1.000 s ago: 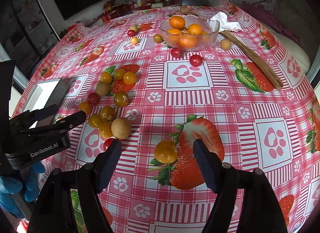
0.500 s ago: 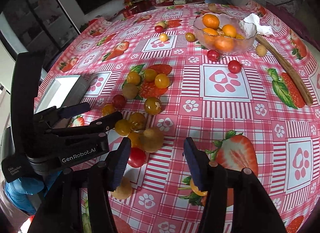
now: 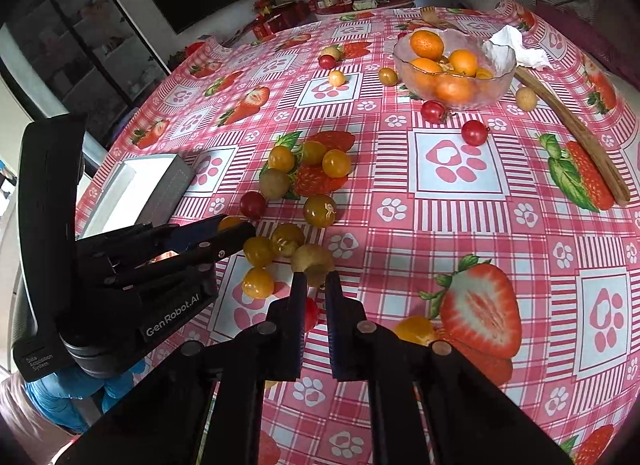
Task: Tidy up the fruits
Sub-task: 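Grasp a brown kiwi with the right gripper while the left grasps an orange tomato, then carry both fruits into the white tray and open both grippers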
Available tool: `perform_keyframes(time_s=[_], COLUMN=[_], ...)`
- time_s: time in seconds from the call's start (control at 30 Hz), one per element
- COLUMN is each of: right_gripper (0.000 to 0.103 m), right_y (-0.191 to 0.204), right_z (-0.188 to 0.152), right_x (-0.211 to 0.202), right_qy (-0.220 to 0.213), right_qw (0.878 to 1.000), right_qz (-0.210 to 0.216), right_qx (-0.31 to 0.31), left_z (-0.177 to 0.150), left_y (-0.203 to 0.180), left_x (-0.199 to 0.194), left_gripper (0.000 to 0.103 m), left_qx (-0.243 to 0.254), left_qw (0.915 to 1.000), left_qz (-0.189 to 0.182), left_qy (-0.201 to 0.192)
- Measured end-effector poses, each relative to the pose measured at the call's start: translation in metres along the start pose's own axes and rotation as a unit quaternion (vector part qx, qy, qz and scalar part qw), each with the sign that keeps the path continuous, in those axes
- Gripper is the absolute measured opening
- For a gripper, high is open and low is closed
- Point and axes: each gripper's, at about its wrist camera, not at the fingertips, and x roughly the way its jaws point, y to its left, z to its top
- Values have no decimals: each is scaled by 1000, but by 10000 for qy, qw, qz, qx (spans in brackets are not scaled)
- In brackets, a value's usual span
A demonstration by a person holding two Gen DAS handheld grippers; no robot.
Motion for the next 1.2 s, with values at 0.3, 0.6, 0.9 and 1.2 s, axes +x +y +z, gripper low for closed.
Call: perform_keyframes(time_s=[0.3, 0.6, 0.9, 1.2], right_gripper=[55, 29, 30, 30], right_y=[-2, -9, -3, 27], right_z=[1, 13, 5, 6], right_x=[4, 20, 2, -23], right_qy=[1, 88, 10, -119], right_qw=[10000, 9996, 9997, 9999], right_qz=[-11, -215, -168, -42], right_qx=[4, 159, 162, -39], left_z=[-3, -4, -9, -25], left_y=[8, 8, 18, 49], left_x=[2, 2, -23, -71], left_gripper=[22, 22, 22, 22], left_qx=[-114, -109, -266, -474], left_qw=[9999, 9999, 9993, 9975], left_qz=[12, 24, -161, -101], left_qy=[45, 27, -191, -521])
